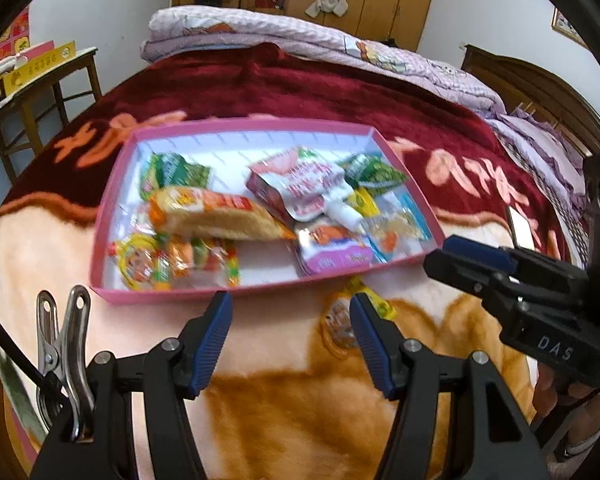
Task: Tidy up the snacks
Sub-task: 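Withdraw both tools toward the orange jelly cup and yellow candy packet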
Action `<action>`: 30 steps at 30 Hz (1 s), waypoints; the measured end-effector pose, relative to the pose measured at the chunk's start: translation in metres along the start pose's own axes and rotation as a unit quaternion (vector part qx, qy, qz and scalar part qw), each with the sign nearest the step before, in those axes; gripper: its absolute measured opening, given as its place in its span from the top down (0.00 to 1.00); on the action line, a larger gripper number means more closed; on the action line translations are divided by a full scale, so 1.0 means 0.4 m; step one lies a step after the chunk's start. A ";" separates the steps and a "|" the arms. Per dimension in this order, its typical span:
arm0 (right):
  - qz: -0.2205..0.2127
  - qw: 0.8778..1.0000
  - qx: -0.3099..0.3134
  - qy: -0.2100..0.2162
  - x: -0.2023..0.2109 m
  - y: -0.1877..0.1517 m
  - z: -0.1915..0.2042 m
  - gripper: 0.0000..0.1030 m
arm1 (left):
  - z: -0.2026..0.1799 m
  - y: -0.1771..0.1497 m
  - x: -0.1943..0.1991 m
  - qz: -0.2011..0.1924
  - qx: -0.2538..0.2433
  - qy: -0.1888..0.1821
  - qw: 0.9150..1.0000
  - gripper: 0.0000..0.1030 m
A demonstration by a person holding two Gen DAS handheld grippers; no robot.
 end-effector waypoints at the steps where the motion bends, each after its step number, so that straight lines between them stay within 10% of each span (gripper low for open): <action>1: 0.001 1.000 0.000 0.000 0.002 -0.003 -0.001 0.64 | -0.004 -0.005 -0.006 0.005 0.000 -0.002 1.000 0.38; 19: 0.015 1.000 -0.013 0.003 -0.005 -0.031 -0.036 0.64 | -0.052 -0.038 -0.081 0.040 -0.020 -0.007 0.999 0.40; 30: 0.022 1.000 -0.013 0.008 -0.015 -0.036 -0.033 0.64 | -0.058 -0.042 -0.090 0.038 -0.025 -0.010 0.999 0.68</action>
Point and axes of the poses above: each gripper's, at about its wrist camera, not at the fingertips, and x roughly against the way its jaws point, z to its left, y to its top, the point moved 2 cm from there along -x, roughly the way its jaws point, and after that the axes turned 3 degrees about -y, right-handed, at the moved point
